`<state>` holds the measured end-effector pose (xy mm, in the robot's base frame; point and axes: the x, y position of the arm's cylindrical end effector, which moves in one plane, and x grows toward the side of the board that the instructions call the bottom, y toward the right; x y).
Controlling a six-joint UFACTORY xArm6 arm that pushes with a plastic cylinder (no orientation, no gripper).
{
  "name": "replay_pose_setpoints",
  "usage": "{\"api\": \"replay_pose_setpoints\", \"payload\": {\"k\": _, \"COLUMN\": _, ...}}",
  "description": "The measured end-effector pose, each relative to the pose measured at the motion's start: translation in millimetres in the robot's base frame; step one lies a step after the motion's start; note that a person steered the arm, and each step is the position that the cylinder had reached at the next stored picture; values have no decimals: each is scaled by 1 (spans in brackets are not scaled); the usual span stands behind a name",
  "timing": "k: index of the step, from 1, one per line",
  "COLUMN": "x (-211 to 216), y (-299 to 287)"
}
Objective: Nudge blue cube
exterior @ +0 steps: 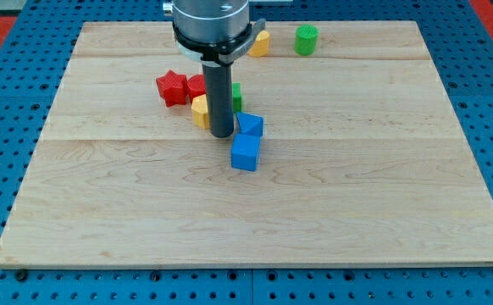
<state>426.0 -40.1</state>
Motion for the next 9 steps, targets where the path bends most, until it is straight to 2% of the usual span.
{"api": "replay_pose_setpoints", "payload": {"k": 1, "x": -15, "y": -16}}
{"api": "replay_pose_setpoints", "payload": {"k": 2, "x": -3, "y": -12}}
{"api": "replay_pose_setpoints", "payload": {"k": 3, "x": 41, "y": -2}}
{"api": "replay_pose_setpoints", "payload": {"k": 4, "x": 73, "y": 41}}
{"api": "replay_pose_setpoints", "payload": {"k": 6, "x": 93, "y": 155}}
{"api": "replay_pose_setpoints", "payload": {"k": 7, "x": 67, "y": 215}}
{"api": "replay_pose_setpoints", "payload": {"k": 9, "x": 52, "y": 109}}
